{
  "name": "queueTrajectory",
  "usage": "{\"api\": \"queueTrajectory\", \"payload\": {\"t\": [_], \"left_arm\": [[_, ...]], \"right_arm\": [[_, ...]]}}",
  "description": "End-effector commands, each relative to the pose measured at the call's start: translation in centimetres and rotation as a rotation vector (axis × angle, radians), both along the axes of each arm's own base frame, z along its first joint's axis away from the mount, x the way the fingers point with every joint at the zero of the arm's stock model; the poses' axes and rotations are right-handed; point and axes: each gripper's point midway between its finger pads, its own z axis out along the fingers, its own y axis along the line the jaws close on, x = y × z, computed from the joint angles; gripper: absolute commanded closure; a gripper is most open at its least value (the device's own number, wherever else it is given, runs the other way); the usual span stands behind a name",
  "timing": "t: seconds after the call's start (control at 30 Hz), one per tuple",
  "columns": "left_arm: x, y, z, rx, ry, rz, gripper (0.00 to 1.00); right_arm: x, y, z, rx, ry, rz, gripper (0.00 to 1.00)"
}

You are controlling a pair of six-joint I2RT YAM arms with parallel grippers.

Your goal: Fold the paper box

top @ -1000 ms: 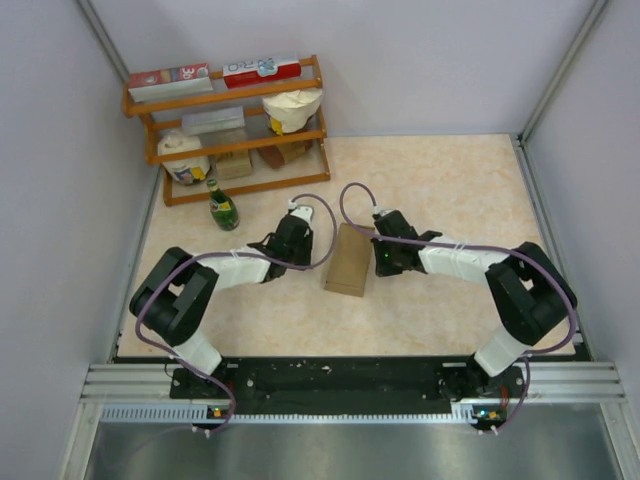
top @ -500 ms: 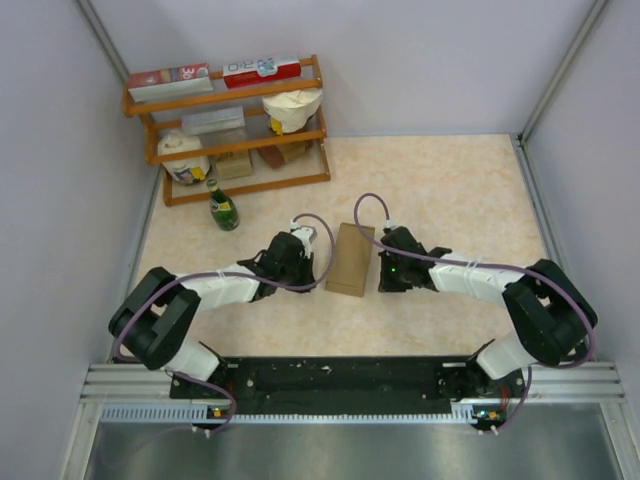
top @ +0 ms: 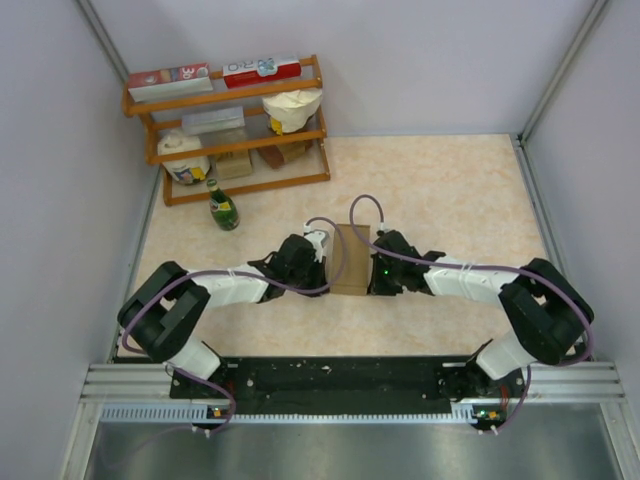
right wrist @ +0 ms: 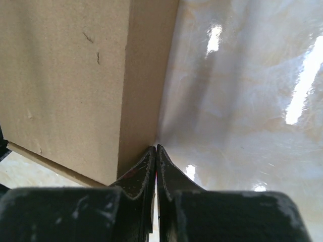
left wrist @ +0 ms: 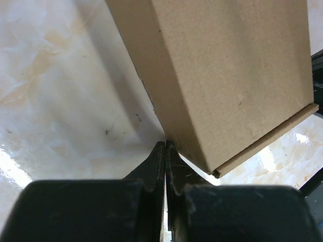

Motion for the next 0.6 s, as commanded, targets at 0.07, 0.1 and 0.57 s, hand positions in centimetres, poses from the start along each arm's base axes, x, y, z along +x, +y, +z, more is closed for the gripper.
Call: {"api": "queueTrajectory", "payload": {"t": [0.07,0.1,0.57], "left_arm": [[-1.3,-2.5,0.4,-0.059,0.041,-0.046,1.00],[-1.5,-2.9,0.3,-0.061,0.048,-0.051,1.00],[-2.9,-0.9,0.0,-0.029,0.090,0.034,1.00]], "right_arm": [[-0.1,3.1,0.8,0.103,0.015,0.047,1.00],[-0.2,3.2,0.8,0.104,0.016,0.050,1.00],[1.1,-1.8,0.7,-0.048,-0.047,-0.003,1.00]]}}
